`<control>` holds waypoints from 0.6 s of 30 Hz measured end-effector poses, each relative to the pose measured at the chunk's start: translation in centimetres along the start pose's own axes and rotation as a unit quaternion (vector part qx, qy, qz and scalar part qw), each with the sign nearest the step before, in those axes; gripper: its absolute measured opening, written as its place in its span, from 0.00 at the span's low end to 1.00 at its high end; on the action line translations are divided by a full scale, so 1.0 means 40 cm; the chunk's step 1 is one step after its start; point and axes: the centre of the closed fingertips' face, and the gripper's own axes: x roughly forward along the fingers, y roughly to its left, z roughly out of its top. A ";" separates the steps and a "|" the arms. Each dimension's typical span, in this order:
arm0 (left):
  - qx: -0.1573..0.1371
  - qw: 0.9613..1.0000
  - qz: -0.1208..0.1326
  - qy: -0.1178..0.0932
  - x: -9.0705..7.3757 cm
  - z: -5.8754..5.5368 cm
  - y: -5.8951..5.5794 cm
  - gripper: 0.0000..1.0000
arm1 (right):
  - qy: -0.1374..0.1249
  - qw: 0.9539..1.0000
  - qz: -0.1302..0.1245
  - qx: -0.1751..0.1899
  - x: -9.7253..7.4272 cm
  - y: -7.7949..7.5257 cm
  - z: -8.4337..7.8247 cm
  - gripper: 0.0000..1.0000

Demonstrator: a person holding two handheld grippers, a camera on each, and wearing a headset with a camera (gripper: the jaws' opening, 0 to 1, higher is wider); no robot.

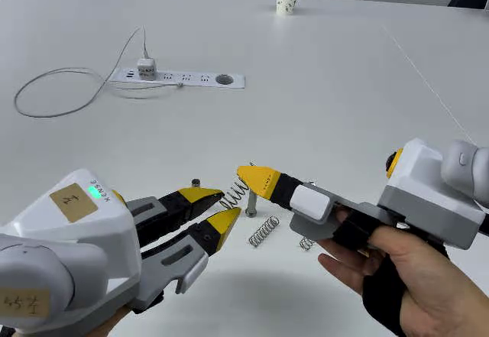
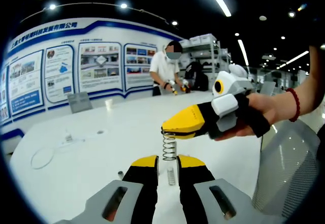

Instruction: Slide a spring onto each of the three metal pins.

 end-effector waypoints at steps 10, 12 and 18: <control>0.013 0.999 0.016 0.025 -0.002 -0.035 0.019 0.20 | -0.006 0.999 -0.010 -0.032 0.009 -0.006 0.010 0.11; 0.013 0.999 0.019 0.029 -0.002 -0.042 0.023 0.21 | -0.006 0.999 -0.011 -0.046 0.014 -0.001 0.013 0.11; 0.007 0.999 0.032 0.038 0.000 -0.062 0.043 0.23 | -0.003 0.997 -0.019 -0.079 0.032 -0.007 0.017 0.11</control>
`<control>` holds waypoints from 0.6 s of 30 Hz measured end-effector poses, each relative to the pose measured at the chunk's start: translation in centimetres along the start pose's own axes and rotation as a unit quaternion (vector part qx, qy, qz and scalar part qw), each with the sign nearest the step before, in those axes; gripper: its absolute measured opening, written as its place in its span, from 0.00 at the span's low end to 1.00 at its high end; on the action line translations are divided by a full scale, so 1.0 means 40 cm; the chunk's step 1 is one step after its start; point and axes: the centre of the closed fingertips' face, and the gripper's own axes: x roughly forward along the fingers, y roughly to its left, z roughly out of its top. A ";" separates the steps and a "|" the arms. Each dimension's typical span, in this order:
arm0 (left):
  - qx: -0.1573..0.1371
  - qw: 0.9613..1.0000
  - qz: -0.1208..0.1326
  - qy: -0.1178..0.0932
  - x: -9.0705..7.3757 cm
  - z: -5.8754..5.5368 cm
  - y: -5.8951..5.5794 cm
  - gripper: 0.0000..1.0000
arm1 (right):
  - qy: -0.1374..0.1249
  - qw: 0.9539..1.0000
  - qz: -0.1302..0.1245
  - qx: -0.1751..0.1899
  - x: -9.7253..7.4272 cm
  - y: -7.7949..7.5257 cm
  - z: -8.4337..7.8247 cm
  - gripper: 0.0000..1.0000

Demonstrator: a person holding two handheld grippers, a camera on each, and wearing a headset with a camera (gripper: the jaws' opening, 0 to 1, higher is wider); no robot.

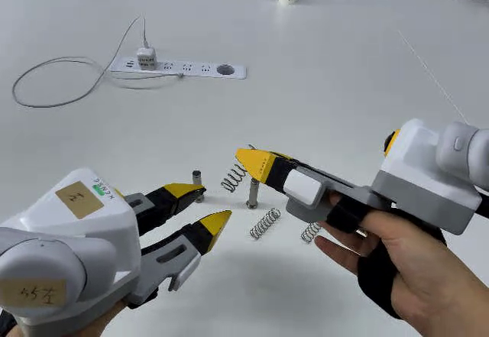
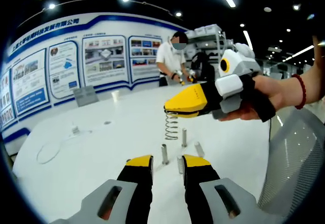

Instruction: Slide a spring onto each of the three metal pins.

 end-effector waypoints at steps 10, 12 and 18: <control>-0.009 1.000 0.012 0.016 0.002 -0.026 0.023 0.30 | 0.015 0.998 -0.012 -0.060 0.042 -0.011 -0.001 0.11; -0.014 1.000 0.014 0.018 0.002 -0.030 0.027 0.33 | 0.019 0.997 -0.015 -0.074 0.051 -0.017 -0.002 0.11; -0.021 0.999 0.018 0.026 0.002 -0.043 0.038 0.39 | 0.032 0.993 -0.022 -0.114 0.075 -0.031 -0.008 0.11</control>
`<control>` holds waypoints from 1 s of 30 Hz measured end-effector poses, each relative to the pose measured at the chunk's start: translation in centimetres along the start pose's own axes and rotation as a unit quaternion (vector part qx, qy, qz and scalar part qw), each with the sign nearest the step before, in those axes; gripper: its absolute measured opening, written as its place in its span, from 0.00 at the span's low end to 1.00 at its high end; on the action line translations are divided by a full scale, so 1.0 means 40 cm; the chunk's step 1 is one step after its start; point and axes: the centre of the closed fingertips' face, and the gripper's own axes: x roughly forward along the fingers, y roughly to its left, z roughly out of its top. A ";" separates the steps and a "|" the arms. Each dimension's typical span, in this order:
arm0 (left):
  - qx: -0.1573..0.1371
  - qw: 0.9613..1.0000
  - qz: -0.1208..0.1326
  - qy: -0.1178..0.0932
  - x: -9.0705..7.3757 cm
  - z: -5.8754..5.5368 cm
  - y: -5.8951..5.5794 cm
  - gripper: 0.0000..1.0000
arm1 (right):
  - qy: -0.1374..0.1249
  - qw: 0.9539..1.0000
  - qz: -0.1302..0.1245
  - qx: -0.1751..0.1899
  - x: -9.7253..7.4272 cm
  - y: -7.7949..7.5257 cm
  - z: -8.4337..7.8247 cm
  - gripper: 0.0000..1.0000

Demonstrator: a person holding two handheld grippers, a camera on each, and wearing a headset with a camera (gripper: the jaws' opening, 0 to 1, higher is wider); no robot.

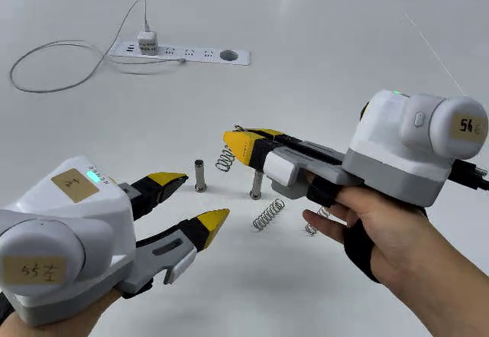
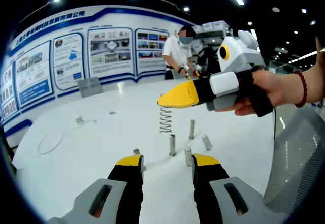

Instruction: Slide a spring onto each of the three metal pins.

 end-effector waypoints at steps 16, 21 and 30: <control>-0.023 1.000 0.002 0.016 -0.003 -0.042 0.012 0.61 | 0.011 0.999 -0.007 -0.035 0.060 -0.033 -0.025 0.11; -0.021 1.000 0.001 0.019 -0.004 -0.051 0.011 0.69 | 0.016 0.998 -0.009 -0.053 0.080 -0.041 -0.036 0.11; -0.019 1.000 -0.002 0.023 -0.005 -0.061 0.008 0.77 | 0.026 0.997 -0.019 -0.067 0.109 -0.057 -0.052 0.11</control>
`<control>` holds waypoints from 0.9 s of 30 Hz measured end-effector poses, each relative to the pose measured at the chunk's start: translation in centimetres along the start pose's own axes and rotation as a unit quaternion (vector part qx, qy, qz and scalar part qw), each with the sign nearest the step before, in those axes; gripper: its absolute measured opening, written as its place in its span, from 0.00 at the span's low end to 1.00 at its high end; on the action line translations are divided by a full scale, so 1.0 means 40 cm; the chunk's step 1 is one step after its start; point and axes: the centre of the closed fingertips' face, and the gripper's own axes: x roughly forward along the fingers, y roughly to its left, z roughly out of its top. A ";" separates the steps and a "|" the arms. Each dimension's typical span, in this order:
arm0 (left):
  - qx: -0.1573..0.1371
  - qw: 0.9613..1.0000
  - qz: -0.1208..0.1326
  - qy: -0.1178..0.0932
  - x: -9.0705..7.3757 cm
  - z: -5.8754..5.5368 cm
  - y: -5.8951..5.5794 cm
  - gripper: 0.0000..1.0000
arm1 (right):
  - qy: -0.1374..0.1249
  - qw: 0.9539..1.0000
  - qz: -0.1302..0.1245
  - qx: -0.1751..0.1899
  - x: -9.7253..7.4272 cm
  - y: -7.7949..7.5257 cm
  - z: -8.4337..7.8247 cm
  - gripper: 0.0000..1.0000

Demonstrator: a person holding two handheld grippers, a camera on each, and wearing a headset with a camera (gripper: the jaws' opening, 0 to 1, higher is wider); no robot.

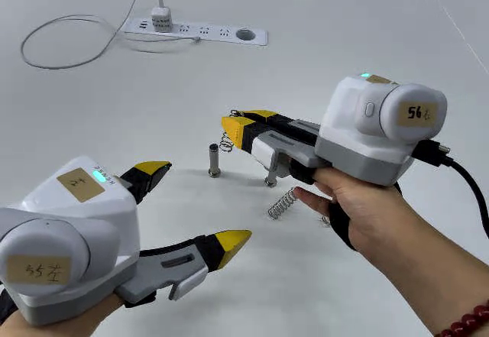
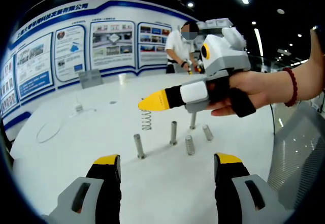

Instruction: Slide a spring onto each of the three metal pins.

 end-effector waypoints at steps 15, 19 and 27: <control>-0.009 1.000 0.007 -0.007 -0.004 0.002 0.008 0.83 | 0.015 0.999 -0.009 -0.046 0.048 0.003 -0.015 0.11; -0.011 1.000 0.007 -0.008 -0.005 0.004 0.008 0.85 | 0.021 0.998 -0.009 -0.061 0.054 0.005 -0.024 0.11; -0.008 1.000 0.007 -0.006 -0.003 0.002 0.005 0.87 | 0.031 0.994 -0.008 -0.105 0.057 0.012 -0.033 0.11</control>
